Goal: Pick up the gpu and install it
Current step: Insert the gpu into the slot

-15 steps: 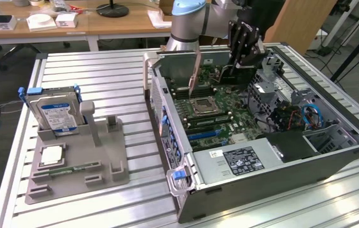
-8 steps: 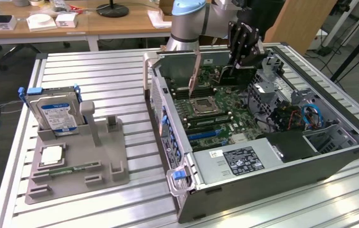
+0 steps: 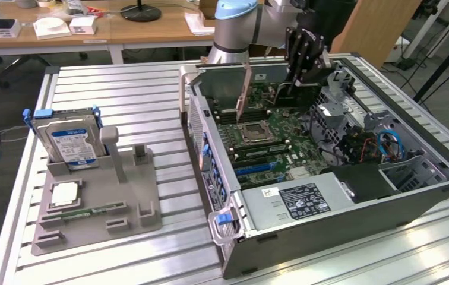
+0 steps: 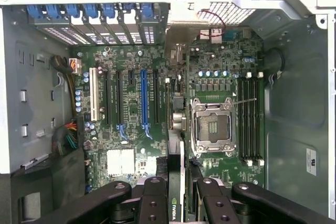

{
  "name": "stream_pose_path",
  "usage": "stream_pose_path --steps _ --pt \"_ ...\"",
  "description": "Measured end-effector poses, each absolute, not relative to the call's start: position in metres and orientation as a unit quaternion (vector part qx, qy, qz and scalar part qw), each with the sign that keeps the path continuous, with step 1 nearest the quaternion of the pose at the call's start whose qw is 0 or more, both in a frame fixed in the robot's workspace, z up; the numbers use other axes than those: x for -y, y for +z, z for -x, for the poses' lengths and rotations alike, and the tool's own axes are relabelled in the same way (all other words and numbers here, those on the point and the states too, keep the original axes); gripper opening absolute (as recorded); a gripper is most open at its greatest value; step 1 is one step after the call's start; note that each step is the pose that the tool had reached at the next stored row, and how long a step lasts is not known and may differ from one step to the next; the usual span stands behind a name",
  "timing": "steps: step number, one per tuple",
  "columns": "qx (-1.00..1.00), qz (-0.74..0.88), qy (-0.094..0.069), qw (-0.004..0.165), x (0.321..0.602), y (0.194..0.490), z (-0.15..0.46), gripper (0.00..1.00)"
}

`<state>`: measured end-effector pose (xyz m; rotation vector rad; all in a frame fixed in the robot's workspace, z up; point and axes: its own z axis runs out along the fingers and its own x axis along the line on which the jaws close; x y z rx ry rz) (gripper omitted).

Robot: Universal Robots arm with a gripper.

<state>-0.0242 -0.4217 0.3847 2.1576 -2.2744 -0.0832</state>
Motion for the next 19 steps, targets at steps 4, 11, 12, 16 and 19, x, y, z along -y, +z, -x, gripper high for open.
stream_pose_path --steps 4,11,12,16,19 --pt "0.725 -0.688 -0.025 0.004 0.4221 0.3847 0.0242 0.26" --pt "0.725 -0.688 -0.022 0.007 0.4225 0.3846 0.0242 0.26" --pt "0.725 -0.688 -0.022 0.007 0.4226 0.3846 0.0242 0.26" --pt "0.725 -0.688 -0.020 0.009 0.4228 0.3846 0.0242 0.26" --pt "0.725 -0.688 -0.019 0.010 0.4230 0.3846 0.0242 0.26"
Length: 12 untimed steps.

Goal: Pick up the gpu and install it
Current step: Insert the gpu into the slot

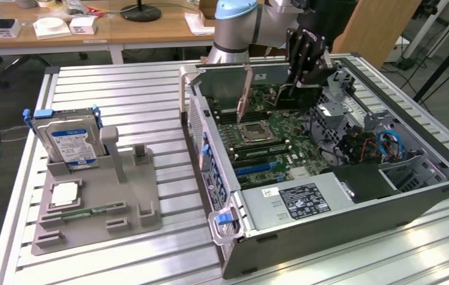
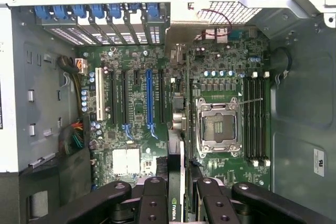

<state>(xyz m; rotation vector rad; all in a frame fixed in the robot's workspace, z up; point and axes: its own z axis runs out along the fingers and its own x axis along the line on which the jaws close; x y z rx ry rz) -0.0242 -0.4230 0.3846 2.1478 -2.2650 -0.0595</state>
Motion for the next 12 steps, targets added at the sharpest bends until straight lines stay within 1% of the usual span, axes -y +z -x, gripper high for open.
stream_pose_path --steps 12 --pt "0.726 -0.688 -0.018 0.011 0.4231 0.3828 0.0242 0.26"
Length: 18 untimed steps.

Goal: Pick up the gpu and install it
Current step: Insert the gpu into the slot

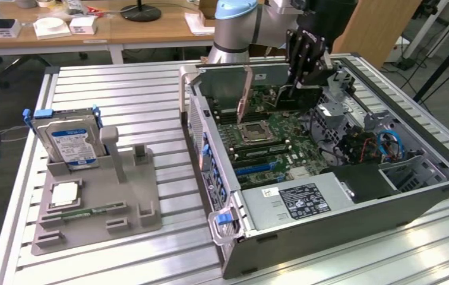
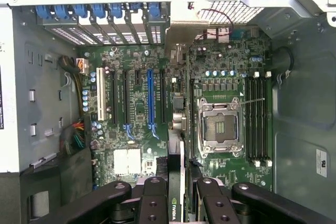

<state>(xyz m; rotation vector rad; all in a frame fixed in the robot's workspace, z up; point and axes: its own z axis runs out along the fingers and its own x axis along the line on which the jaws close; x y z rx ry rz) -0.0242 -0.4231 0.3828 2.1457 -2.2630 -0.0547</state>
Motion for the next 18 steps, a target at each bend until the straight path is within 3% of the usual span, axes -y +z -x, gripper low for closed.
stream_pose_path --steps 18 --pt "0.726 -0.688 -0.017 0.011 0.423 0.372 0.024 0.26"
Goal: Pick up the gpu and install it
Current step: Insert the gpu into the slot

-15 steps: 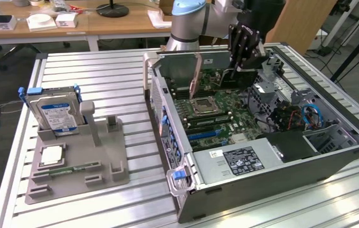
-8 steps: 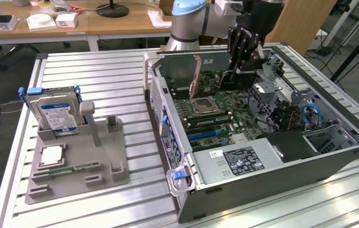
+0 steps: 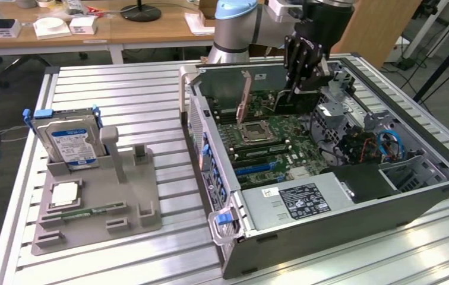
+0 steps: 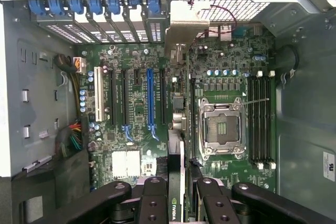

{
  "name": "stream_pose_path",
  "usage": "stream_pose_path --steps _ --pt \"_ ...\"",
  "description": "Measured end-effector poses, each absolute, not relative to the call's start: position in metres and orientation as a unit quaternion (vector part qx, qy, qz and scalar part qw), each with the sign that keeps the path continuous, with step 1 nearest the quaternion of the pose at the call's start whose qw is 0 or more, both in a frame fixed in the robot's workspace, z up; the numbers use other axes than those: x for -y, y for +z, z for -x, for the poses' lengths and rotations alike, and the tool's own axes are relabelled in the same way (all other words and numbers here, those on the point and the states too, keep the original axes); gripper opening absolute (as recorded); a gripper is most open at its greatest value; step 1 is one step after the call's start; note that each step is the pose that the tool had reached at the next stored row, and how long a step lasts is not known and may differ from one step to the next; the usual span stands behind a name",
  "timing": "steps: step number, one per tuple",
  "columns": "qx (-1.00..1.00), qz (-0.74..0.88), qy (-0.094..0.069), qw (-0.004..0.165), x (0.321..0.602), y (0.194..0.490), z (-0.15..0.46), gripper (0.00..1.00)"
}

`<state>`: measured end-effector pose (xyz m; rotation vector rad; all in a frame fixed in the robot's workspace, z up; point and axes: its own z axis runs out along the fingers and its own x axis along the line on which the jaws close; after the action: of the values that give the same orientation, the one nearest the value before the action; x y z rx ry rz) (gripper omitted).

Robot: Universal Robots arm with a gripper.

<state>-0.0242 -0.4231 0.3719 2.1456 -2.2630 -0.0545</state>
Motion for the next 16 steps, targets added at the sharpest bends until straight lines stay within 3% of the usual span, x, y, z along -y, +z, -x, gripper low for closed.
stream_pose_path --steps 16 --pt "0.726 -0.688 -0.017 0.011 0.4235 0.3656 0.0242 0.26"
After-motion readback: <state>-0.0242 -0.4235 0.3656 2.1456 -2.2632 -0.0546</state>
